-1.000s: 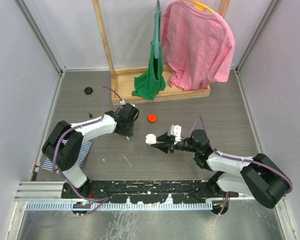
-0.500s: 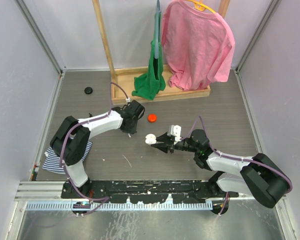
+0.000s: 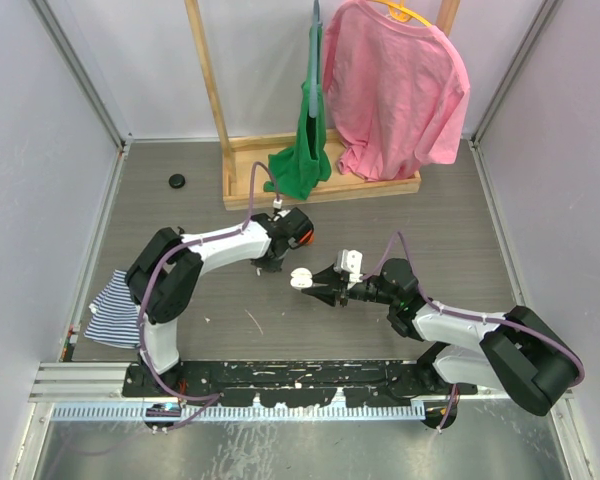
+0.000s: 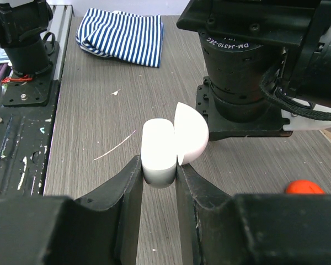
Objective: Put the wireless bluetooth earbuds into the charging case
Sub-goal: Adjust the earbud at the center of the board.
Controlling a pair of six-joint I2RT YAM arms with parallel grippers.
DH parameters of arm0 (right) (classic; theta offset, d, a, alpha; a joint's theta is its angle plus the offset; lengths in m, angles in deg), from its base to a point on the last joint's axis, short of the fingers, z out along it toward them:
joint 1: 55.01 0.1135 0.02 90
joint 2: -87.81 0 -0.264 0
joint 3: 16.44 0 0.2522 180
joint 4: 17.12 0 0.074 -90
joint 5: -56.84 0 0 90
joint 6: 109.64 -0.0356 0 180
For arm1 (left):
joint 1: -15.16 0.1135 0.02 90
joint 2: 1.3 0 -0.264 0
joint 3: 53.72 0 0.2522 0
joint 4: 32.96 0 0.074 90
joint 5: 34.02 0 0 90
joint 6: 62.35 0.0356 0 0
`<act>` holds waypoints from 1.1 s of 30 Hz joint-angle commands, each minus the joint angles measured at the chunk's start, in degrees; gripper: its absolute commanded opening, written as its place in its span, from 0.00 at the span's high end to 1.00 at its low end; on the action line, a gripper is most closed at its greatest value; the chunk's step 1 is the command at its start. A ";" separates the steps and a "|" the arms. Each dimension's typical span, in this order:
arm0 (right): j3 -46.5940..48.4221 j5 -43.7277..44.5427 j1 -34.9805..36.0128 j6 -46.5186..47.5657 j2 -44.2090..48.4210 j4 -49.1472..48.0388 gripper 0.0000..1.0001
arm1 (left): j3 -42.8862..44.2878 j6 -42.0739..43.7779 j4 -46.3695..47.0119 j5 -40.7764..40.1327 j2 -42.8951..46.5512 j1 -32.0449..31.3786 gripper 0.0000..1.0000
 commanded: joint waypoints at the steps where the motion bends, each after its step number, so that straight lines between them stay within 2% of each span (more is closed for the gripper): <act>1: 1.71 0.13 0.26 0.43 0.52 -1.87 0.85 | 2.86 0.18 -1.09 -1.97 0.59 -0.92 0.82; 8: 1.69 0.13 0.25 0.41 0.77 -1.83 0.85 | 3.52 -0.63 -0.09 0.90 -0.30 -1.41 0.80; 12: 1.74 0.05 0.37 0.41 0.70 -1.78 0.85 | 2.31 -1.38 0.71 0.16 2.53 -1.35 0.79; 15: 1.77 0.04 0.38 0.40 0.63 -1.76 0.85 | 0.48 -1.96 1.88 -0.13 5.78 -0.95 0.72; 16: 1.77 0.04 0.37 0.40 0.63 -1.75 0.85 | -1.34 -2.34 3.32 1.33 7.97 0.15 0.65; 18: 1.77 0.04 0.35 0.43 0.56 -1.81 0.85 | -2.45 -2.78 4.14 3.29 8.50 1.33 0.61; 26: 1.90 -0.05 0.45 0.31 0.19 -1.84 0.85 | -5.00 -4.21 7.87 11.05 7.28 5.28 0.60; 33: 1.95 -0.05 0.48 0.31 0.19 -1.85 0.85 | -4.95 -4.49 8.83 13.79 5.21 7.22 0.61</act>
